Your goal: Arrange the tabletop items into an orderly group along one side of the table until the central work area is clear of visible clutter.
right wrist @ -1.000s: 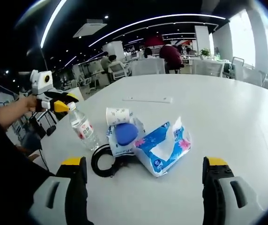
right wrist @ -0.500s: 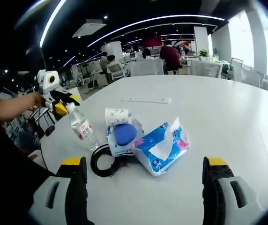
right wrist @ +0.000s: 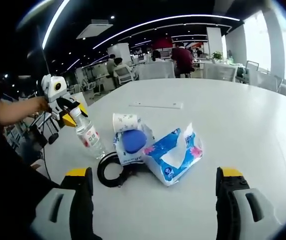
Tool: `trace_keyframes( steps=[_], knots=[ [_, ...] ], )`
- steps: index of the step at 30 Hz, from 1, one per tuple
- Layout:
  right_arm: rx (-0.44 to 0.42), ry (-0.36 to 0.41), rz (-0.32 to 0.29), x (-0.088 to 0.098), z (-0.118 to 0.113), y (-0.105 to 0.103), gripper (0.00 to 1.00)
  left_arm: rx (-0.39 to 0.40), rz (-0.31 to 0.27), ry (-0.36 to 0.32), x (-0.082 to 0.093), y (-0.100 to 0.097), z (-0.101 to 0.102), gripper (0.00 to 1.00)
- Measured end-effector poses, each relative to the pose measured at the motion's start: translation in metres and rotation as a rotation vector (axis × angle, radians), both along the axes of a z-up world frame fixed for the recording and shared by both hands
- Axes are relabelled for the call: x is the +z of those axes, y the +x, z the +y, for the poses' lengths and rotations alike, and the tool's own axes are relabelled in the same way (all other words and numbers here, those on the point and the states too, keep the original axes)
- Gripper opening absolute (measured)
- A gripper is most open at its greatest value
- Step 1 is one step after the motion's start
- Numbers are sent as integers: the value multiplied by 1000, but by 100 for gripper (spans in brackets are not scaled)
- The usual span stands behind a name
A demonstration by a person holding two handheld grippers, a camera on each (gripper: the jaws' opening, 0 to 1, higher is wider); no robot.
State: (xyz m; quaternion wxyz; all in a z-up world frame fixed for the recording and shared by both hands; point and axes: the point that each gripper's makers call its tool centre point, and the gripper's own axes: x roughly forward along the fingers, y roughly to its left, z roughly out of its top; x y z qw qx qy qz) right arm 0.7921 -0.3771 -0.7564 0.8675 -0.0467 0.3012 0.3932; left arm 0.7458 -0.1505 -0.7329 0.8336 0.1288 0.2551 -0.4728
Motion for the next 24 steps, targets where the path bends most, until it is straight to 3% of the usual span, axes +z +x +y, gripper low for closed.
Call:
trace_keyframes(
  steps=[9, 24],
  knots=[
    [-4, -3, 1, -1, -1, 2, 99, -47, -38, 16, 2, -1, -4, 22],
    [-21, 0, -4, 0, -6, 3, 99, -80, 32, 32, 2, -6, -5, 19]
  ],
)
